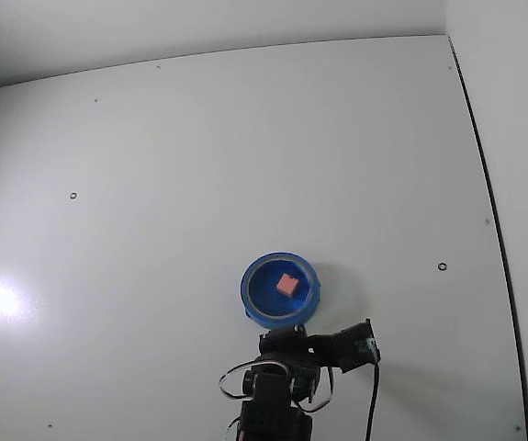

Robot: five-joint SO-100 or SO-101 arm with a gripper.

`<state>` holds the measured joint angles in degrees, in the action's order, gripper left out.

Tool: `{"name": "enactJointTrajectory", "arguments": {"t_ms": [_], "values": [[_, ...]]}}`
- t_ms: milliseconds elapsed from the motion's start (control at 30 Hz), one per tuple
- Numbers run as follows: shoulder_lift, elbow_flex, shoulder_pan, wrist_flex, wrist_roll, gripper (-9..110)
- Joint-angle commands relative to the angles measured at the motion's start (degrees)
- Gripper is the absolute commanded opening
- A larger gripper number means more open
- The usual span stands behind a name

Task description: Grasp a block and put it in the bin.

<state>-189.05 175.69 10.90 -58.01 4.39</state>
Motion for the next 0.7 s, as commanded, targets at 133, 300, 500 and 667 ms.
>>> {"name": "enactJointTrajectory", "arguments": {"t_ms": [133,300,500,667], "values": [[0.09,-1.05,-10.81,-0.09,-4.31,0],[0.09,-1.14,-15.56,-0.53,-5.62,0],[0.09,-1.14,-16.88,-0.7,-5.62,0],[0.09,-1.14,-16.88,-0.79,-5.62,0]]}}
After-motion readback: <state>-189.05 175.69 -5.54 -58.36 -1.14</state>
